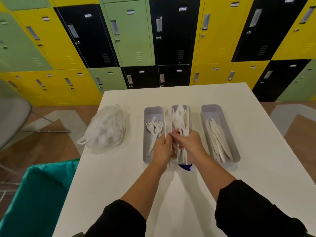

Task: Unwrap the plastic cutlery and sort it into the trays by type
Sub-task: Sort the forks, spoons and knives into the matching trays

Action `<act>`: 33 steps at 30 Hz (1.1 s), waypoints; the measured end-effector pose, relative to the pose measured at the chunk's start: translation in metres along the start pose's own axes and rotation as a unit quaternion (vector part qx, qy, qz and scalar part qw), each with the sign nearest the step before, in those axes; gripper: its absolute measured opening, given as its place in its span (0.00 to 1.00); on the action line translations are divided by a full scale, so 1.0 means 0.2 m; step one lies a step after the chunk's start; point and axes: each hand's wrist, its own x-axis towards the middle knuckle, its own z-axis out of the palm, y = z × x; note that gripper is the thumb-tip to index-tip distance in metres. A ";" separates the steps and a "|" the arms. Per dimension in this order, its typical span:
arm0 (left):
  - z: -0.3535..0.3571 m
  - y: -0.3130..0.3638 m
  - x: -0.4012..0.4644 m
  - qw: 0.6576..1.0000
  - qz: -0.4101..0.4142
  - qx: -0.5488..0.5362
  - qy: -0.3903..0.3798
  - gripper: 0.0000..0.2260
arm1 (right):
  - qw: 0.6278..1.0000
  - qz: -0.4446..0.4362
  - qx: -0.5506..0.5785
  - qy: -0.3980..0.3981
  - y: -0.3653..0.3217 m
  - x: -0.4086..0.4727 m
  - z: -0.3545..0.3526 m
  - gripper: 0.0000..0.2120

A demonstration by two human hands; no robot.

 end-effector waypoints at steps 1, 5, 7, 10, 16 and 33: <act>-0.04 0.00 0.00 1.000 0.005 0.007 -0.004 0.16 | 1.000 0.003 0.000 0.000 0.01 0.01 0.03 0.01; -0.17 -0.03 0.01 1.000 -0.005 -0.003 -0.026 0.15 | 0.999 0.031 0.009 -0.005 0.05 0.03 0.15 0.03; -0.22 -0.07 0.03 0.999 -0.010 0.009 0.029 0.15 | 0.999 0.033 0.000 0.000 0.06 0.03 0.21 0.03; -0.28 -0.10 0.06 0.991 -0.040 0.016 0.126 0.13 | 0.999 0.024 -0.034 0.028 0.07 0.05 0.26 0.07; -0.36 -0.09 0.11 0.992 -0.050 -0.039 0.109 0.15 | 0.998 0.020 -0.045 0.040 0.07 0.07 0.30 0.08; -0.33 -0.08 0.14 0.990 -0.038 -0.049 0.125 0.15 | 0.998 -0.009 -0.058 0.034 0.00 0.08 0.30 0.10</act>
